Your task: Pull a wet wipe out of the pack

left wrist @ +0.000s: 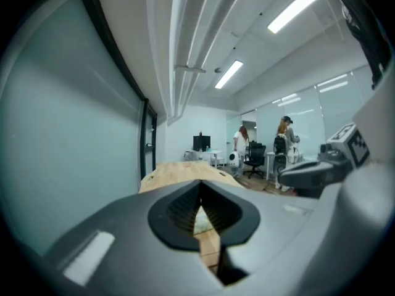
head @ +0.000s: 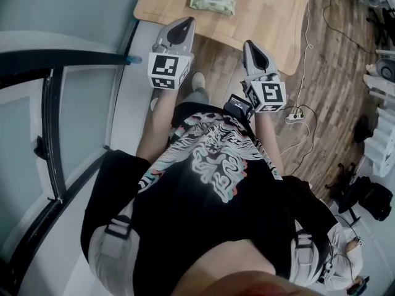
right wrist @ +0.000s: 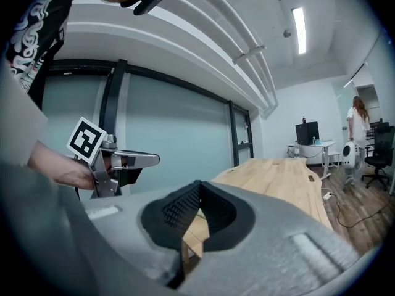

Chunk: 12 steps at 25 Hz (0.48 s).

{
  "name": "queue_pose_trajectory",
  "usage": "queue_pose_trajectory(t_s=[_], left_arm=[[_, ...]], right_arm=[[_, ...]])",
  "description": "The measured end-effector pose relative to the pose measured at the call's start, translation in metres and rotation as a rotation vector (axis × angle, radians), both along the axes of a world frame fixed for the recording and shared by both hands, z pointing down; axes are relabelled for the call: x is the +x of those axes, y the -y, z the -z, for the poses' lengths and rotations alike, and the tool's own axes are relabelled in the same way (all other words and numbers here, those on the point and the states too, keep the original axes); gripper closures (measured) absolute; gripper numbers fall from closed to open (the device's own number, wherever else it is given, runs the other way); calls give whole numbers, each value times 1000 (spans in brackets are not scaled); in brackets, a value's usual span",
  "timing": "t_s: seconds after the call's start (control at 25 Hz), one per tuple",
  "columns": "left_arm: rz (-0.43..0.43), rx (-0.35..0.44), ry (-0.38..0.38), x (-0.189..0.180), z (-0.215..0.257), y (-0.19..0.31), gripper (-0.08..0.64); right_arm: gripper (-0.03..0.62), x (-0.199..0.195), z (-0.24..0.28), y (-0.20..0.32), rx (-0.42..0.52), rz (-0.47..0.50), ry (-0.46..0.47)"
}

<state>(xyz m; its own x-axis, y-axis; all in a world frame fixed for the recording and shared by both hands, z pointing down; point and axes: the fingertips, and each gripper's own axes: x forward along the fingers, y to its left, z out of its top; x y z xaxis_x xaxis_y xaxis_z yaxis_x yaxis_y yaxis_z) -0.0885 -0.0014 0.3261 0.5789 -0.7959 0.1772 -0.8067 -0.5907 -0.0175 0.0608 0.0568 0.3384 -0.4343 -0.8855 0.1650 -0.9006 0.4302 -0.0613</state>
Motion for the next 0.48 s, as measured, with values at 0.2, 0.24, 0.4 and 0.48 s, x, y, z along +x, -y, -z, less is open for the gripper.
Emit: queue_pose_trajectory(t_s=[0.2,0.24,0.4,0.48], left_arm=[[-28,-22,11,-9,-9,28,568],[-33,-27,6,-10,-11,32,568],[-49,-41,0,-8,-20,45,568],[-64,-41,10,-3,-22,47,568]], right_arm=[[592,-13,-4,28,-24,-9,-11],[592,-14,-5,30,-26,-13,-18],[592,-17,-7,36,-29,-26,-51],[592,-13,-11,38,-41,-36,-56]])
